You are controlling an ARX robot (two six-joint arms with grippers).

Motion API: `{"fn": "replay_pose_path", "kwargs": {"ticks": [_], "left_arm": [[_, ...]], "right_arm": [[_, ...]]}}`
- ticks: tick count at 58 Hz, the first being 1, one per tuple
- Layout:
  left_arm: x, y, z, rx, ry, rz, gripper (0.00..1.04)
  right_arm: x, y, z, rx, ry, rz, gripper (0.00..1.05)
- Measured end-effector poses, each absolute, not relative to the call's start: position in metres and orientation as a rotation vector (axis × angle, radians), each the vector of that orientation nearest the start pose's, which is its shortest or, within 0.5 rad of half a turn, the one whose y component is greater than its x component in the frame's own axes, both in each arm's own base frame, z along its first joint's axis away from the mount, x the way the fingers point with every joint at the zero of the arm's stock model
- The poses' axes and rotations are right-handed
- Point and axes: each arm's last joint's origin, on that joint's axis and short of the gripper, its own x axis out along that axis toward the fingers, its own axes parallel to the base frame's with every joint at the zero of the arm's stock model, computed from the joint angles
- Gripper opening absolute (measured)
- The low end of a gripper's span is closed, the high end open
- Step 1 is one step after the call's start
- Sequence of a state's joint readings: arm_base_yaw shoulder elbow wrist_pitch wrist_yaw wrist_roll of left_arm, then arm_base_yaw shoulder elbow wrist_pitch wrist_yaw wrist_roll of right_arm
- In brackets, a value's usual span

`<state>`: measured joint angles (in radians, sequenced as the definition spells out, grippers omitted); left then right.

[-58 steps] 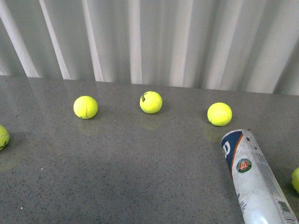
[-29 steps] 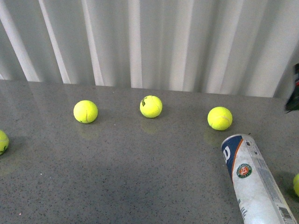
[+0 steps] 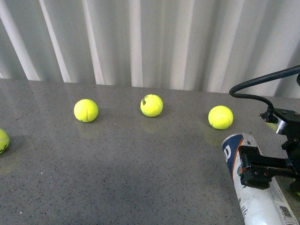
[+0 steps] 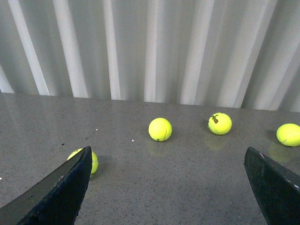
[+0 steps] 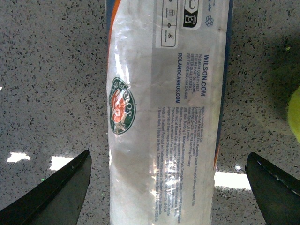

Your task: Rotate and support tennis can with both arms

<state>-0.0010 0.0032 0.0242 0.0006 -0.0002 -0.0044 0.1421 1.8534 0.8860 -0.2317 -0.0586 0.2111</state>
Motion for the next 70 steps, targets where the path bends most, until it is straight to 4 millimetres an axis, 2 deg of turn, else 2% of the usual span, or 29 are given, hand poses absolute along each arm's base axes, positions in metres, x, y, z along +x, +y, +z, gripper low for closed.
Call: {"fn": "replay_pose_path", "kwargs": {"ticks": [15, 30, 35, 48, 70], "left_arm": [[0.096, 0.0, 0.172, -0.004, -0.022, -0.001, 0.98], [0.096, 0.0, 0.172, -0.004, -0.022, 0.0, 0.98], [0.096, 0.0, 0.172, -0.004, -0.022, -0.001, 0.98], [0.096, 0.0, 0.172, -0.004, -0.022, -0.001, 0.98], [0.096, 0.0, 0.172, -0.004, -0.022, -0.001, 0.98]], "right_arm": [[0.321, 0.042, 0.079, 0.134, 1.21, 0.039, 0.98], [0.328, 0.044, 0.075, 0.104, 1.184, 0.043, 0.97], [0.328, 0.045, 0.074, 0.086, 1.178, 0.048, 0.8], [0.329, 0.045, 0.074, 0.073, 1.17, 0.052, 0.52], [0.33, 0.048, 0.077, 0.068, 1.152, 0.059, 0.25]]}}
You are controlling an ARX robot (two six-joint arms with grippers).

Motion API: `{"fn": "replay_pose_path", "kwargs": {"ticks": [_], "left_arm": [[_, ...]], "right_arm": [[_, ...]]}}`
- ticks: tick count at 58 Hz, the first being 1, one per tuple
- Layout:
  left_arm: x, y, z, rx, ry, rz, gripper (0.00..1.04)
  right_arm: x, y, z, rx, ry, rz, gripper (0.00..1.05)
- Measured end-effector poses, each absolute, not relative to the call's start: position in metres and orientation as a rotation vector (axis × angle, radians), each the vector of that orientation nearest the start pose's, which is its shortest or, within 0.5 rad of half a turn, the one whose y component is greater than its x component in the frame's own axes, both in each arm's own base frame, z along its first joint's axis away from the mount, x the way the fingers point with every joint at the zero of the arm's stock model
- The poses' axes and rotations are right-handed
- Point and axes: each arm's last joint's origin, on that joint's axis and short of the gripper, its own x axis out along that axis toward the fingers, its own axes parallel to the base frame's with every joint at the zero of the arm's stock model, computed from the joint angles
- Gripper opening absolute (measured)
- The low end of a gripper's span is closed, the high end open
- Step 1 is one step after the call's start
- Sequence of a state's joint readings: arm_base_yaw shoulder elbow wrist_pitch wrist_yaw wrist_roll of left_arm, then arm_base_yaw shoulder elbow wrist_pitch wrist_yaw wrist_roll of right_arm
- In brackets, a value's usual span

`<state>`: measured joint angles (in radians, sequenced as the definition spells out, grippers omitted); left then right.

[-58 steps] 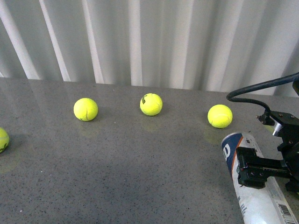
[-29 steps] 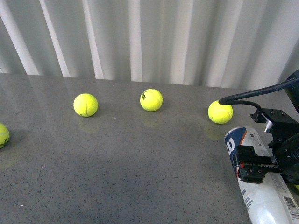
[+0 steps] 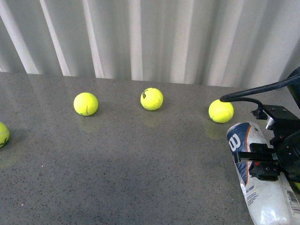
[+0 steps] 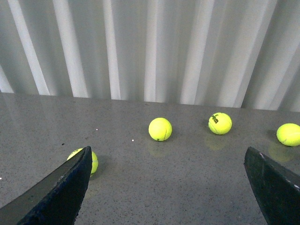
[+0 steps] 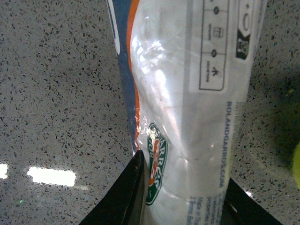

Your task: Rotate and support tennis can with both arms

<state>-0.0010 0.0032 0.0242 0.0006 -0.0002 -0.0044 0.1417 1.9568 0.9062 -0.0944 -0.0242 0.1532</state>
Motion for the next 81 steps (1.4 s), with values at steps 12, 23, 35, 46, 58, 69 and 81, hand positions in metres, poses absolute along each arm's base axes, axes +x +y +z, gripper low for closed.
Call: {"fn": "replay_pose_path", "kwargs": {"ticks": [12, 23, 35, 46, 58, 69, 81], "left_arm": [[0.096, 0.0, 0.172, -0.004, -0.022, -0.001, 0.98], [0.096, 0.0, 0.172, -0.004, -0.022, -0.001, 0.98], [0.096, 0.0, 0.172, -0.004, -0.022, -0.001, 0.98], [0.096, 0.0, 0.172, -0.004, -0.022, -0.001, 0.98], [0.096, 0.0, 0.172, -0.004, -0.022, -0.001, 0.98], [0.096, 0.0, 0.172, -0.004, -0.022, -0.001, 0.98], [0.096, 0.0, 0.172, -0.004, -0.022, -0.001, 0.98]], "right_arm": [[0.328, 0.059, 0.089, 0.05, 1.122, 0.098, 0.16], [0.326, 0.068, 0.108, 0.006, 1.071, 0.14, 0.13], [0.329, 0.077, 0.14, -0.28, 0.834, 0.119, 0.12], [0.323, 0.089, 0.16, -0.677, 0.51, 0.265, 0.12], [0.312, 0.108, 0.145, -1.189, 0.238, 0.583, 0.12], [0.316, 0.125, 0.116, -1.354, 0.128, 0.732, 0.12], [0.331, 0.145, 0.089, -1.374, 0.13, 0.799, 0.12]]}}
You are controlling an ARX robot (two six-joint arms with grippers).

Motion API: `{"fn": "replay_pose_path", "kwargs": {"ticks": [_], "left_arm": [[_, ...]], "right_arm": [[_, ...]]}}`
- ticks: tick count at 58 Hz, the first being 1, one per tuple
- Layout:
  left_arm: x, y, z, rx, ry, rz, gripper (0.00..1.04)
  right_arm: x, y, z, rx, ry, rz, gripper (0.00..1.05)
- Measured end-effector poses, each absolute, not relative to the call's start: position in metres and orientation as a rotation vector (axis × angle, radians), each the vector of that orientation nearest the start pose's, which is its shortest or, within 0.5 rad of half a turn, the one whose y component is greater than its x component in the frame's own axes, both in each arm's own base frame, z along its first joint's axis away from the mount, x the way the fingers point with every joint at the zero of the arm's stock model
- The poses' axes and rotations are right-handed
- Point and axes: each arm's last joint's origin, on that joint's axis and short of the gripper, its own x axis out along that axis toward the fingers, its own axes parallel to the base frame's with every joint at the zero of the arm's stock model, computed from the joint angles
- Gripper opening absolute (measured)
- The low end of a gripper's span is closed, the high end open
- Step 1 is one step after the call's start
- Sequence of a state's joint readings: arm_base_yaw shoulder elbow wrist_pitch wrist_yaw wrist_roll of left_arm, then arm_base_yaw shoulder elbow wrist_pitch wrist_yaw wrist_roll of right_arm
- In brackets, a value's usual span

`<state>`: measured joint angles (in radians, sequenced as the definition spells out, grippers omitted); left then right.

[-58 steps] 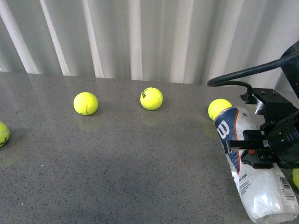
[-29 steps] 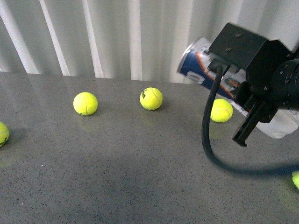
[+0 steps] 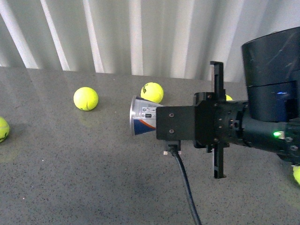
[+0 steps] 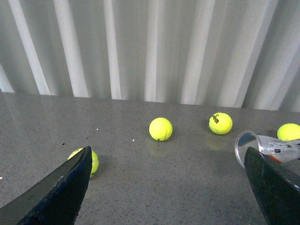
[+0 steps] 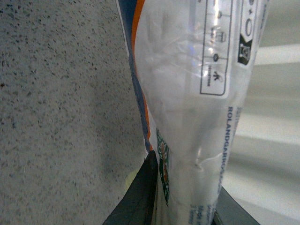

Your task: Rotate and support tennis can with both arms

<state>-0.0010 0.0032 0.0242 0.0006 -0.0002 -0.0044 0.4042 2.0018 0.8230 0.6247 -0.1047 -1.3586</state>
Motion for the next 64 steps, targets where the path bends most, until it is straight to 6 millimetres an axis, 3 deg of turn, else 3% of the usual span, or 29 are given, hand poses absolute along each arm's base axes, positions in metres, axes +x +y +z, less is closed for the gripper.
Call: {"fn": "replay_pose_path", "kwargs": {"ticks": [25, 44, 64], "left_arm": [[0.096, 0.0, 0.172, -0.004, -0.022, -0.001, 0.98], [0.096, 0.0, 0.172, -0.004, -0.022, -0.001, 0.98], [0.096, 0.0, 0.172, -0.004, -0.022, -0.001, 0.98]], "right_arm": [[0.379, 0.178, 0.055, -1.36, 0.196, 0.769, 0.12], [0.386, 0.204, 0.033, -1.301, 0.211, 0.788, 0.12], [0.378, 0.221, 0.035, -1.242, 0.267, 0.817, 0.12]]}}
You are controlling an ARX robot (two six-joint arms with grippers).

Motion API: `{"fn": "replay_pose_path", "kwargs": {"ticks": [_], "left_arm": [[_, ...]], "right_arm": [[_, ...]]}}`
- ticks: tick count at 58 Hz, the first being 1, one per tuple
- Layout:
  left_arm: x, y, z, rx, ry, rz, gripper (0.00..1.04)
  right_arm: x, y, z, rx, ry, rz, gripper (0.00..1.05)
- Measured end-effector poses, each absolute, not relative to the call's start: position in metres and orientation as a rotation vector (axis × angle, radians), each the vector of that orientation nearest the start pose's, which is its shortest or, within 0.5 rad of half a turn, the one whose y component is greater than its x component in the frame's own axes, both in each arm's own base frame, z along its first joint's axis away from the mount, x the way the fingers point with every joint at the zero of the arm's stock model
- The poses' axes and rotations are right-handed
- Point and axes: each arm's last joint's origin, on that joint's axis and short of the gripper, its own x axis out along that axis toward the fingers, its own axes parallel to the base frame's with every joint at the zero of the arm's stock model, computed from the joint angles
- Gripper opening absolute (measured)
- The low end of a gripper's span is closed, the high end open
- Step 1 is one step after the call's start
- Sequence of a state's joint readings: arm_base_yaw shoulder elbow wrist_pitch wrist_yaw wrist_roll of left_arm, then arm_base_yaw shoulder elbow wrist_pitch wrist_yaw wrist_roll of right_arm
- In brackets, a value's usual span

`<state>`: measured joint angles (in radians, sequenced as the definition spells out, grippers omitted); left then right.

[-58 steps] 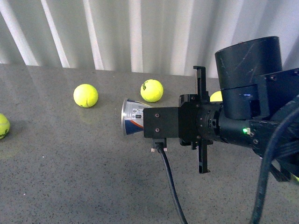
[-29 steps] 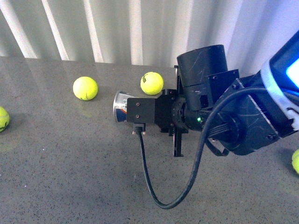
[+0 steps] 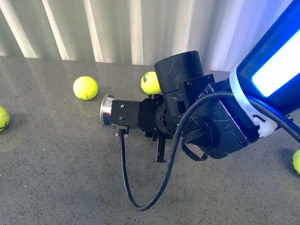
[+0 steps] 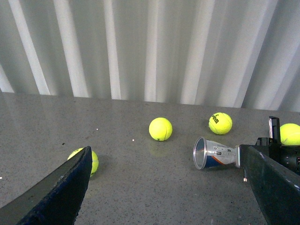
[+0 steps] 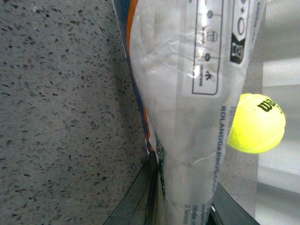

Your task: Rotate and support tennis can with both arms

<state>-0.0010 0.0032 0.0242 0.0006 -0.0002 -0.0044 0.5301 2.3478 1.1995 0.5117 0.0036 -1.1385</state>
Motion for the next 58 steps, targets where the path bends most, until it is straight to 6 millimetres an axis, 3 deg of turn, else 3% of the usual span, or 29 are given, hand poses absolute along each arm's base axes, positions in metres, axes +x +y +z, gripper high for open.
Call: {"fn": "replay_pose_path", "kwargs": {"ticks": [23, 49, 56, 58], "left_arm": [[0.096, 0.0, 0.172, -0.004, -0.022, -0.001, 0.98], [0.096, 0.0, 0.172, -0.004, -0.022, -0.001, 0.98], [0.096, 0.0, 0.172, -0.004, -0.022, -0.001, 0.98], [0.096, 0.0, 0.172, -0.004, -0.022, -0.001, 0.98]], "right_arm": [[0.366, 0.227, 0.042, -1.217, 0.319, 0.854, 0.12], [0.363, 0.212, 0.04, -1.179, 0.419, 0.845, 0.82], [0.362, 0.208, 0.046, -1.158, 0.436, 0.837, 0.99], [0.361, 0.207, 0.047, -1.154, 0.438, 0.834, 0.99]]}}
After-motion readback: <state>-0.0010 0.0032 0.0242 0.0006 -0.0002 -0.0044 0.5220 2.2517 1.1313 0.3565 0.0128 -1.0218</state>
